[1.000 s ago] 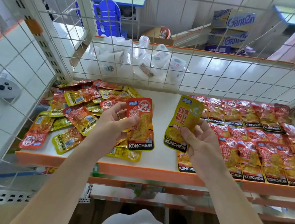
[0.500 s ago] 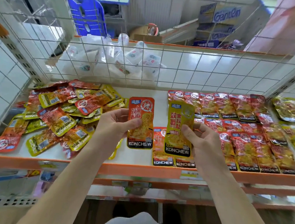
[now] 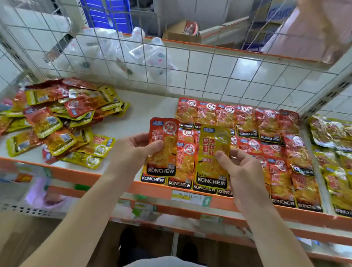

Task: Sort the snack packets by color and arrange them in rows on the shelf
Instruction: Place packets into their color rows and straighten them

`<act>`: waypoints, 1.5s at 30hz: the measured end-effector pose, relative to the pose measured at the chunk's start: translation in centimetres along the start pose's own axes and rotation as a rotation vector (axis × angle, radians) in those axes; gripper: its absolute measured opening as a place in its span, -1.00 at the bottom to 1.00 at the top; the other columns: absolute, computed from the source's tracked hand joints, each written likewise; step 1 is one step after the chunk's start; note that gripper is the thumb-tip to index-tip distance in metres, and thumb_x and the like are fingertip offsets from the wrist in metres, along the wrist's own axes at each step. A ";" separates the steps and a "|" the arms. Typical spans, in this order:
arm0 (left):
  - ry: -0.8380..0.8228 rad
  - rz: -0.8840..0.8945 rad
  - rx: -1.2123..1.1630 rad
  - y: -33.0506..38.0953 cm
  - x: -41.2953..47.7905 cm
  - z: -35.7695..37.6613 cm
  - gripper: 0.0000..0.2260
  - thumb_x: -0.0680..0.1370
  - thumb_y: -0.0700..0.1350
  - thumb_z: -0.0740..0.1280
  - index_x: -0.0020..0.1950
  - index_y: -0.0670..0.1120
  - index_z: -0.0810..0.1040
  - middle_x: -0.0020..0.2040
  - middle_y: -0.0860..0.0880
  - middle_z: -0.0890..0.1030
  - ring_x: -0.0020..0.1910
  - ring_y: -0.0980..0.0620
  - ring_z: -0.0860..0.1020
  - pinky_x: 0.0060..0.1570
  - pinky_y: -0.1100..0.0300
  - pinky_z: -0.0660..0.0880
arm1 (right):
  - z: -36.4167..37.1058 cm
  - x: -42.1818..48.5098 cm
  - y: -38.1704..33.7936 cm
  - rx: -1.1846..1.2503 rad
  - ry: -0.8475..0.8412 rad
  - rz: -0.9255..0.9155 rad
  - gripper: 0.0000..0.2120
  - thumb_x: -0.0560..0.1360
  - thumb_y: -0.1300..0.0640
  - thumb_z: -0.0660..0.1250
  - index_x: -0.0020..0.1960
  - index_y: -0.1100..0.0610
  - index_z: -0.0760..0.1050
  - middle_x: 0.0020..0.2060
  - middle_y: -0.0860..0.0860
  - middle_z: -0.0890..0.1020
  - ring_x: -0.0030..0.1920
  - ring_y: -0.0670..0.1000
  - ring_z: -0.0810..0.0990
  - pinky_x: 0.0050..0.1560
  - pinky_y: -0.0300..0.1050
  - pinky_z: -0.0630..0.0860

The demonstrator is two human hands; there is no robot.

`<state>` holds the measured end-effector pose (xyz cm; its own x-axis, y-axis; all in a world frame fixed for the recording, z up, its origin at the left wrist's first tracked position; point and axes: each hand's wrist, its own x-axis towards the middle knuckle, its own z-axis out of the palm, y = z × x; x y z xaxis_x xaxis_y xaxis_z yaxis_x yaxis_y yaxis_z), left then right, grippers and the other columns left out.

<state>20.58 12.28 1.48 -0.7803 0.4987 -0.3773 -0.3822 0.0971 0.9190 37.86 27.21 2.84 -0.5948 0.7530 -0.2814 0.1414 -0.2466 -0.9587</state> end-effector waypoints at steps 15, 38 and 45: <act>0.065 0.037 0.205 2.5 9.9 0.9 -0.87 0.53 -0.25 0.45 0.07 -0.15 0.67 -0.06 -0.08 0.73 -0.15 0.05 0.70 -0.16 0.20 0.62 | 3.2 6.9 -0.9 -0.132 0.017 0.013 -0.88 0.51 0.11 0.47 0.02 0.12 0.63 -0.09 0.03 0.73 0.00 0.01 0.70 0.12 -0.09 0.59; 0.059 0.395 0.956 -0.9 12.7 -0.1 -0.67 0.47 0.05 0.53 0.10 -0.14 0.63 -0.04 -0.09 0.61 -0.05 -0.06 0.55 0.04 0.02 0.55 | 5.8 7.8 0.6 -0.143 0.054 0.002 -0.96 0.53 0.16 0.44 -0.05 0.06 0.60 -0.19 -0.08 0.69 -0.17 -0.20 0.67 -0.14 -0.38 0.53; -0.171 0.554 1.103 -1.3 11.7 -0.6 -0.64 0.57 -0.08 0.42 0.37 -0.07 0.58 0.40 -0.01 0.51 0.37 -0.07 0.37 0.40 0.04 0.35 | 6.4 7.6 0.2 -0.126 0.029 -0.031 -0.89 0.53 0.16 0.44 -0.07 -0.03 0.56 -0.18 -0.12 0.68 -0.18 -0.25 0.66 -0.15 -0.39 0.53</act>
<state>11.58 17.46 -4.17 -0.5976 0.8011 0.0350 0.6611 0.4675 0.5869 28.26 28.99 0.79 -0.5775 0.7768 -0.2511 0.2229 -0.1458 -0.9639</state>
